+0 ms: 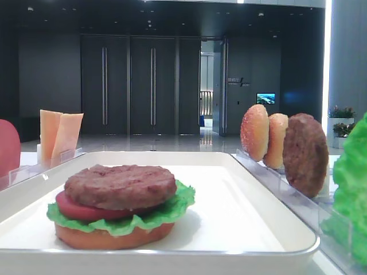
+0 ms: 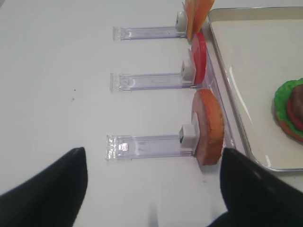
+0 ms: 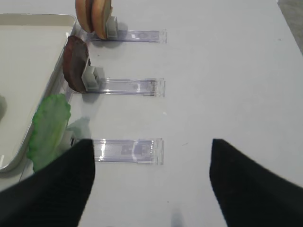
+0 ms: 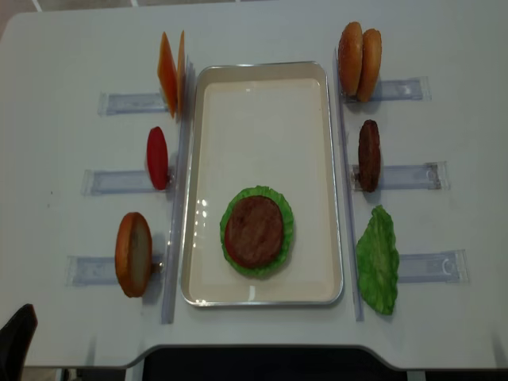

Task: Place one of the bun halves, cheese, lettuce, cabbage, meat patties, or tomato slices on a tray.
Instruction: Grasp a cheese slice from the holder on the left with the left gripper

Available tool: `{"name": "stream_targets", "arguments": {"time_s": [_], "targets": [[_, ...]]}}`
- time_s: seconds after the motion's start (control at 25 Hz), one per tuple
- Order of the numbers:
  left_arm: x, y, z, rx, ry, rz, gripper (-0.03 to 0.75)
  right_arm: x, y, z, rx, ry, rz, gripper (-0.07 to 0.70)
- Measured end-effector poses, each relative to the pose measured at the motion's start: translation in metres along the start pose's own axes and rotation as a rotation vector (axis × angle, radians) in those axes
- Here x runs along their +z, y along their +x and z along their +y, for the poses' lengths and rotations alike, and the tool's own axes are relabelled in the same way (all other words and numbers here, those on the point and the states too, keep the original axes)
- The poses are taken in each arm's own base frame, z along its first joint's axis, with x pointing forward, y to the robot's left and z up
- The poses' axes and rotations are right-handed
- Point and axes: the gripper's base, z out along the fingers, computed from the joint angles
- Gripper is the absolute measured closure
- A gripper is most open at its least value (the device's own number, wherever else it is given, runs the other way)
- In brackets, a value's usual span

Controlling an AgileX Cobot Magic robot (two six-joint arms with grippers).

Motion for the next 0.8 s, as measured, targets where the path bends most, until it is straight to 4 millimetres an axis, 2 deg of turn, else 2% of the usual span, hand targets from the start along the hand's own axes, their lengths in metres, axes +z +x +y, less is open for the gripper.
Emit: {"name": "stream_targets", "arguments": {"time_s": [0.8], "targets": [[0.0,0.0,0.0,0.0,0.0,0.0,0.024,0.0,0.0,0.0001,0.0,-0.001,0.0,0.143]]}}
